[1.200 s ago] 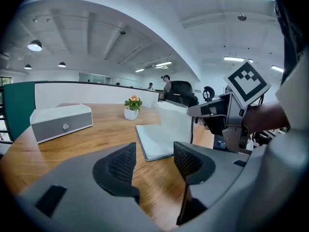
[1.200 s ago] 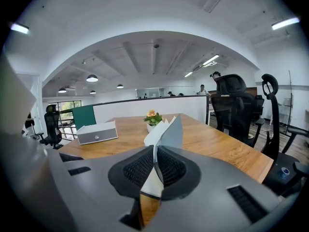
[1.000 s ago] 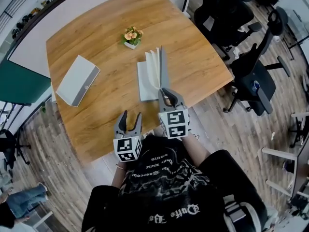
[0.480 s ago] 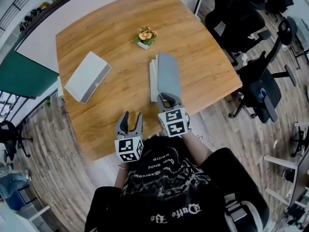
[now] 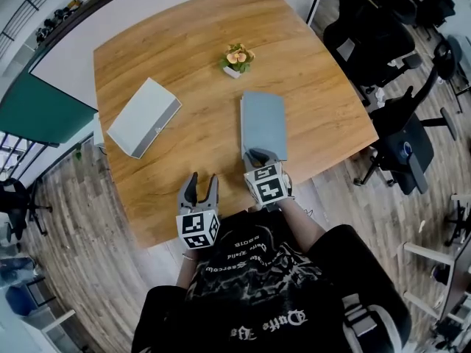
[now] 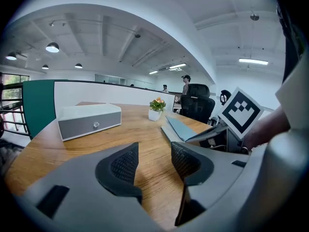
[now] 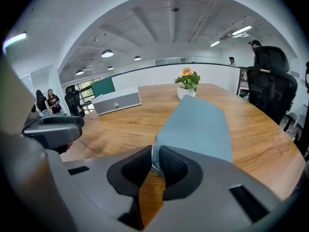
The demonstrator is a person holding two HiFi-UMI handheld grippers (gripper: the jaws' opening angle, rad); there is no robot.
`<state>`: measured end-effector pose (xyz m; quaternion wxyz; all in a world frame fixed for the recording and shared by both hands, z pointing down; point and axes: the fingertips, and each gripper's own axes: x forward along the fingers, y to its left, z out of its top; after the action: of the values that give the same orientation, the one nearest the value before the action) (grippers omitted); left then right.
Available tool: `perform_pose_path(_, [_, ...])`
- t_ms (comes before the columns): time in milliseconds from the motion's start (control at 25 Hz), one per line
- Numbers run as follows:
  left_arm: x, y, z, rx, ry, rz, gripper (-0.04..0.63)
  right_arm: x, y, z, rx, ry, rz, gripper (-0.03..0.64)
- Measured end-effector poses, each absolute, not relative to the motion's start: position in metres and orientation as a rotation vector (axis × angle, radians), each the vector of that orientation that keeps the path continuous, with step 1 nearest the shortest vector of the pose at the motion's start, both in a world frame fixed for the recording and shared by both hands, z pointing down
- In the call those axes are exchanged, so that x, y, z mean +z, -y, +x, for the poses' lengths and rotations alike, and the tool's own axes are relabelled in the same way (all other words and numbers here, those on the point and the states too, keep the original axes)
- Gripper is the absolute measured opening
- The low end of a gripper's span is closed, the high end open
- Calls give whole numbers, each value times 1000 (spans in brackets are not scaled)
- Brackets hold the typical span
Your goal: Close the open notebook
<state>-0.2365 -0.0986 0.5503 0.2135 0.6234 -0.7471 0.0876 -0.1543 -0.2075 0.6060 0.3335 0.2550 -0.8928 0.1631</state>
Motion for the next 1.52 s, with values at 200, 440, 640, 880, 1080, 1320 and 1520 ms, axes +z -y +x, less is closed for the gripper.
perform_pose_path(200, [554,99,-244,250,2069,1722,235,623,206,-160,517,2257,594,69])
perform_pose_path(440, [558,100,-248,246,2057,1719,235,624,198,-169,649,2271,495,150])
perform_pose_path(640, [558,105,-247,245,2036,1745,235,618,189,-175,656,2309,442,221])
perform_pose_path(880, [558,114,-236,242,1990,1797,235,606,167,-175,683,2389,396,222])
perform_pose_path(1080, [557,123,-218,260,1933,1877,235,584,174,-160,662,2475,486,222])
perform_pose_path(1320, [552,129,-202,260,1884,1969,235,561,201,-116,569,2557,747,219])
perform_pose_path(1520, [544,132,-190,264,1845,2051,235,554,212,-65,486,2546,976,221])
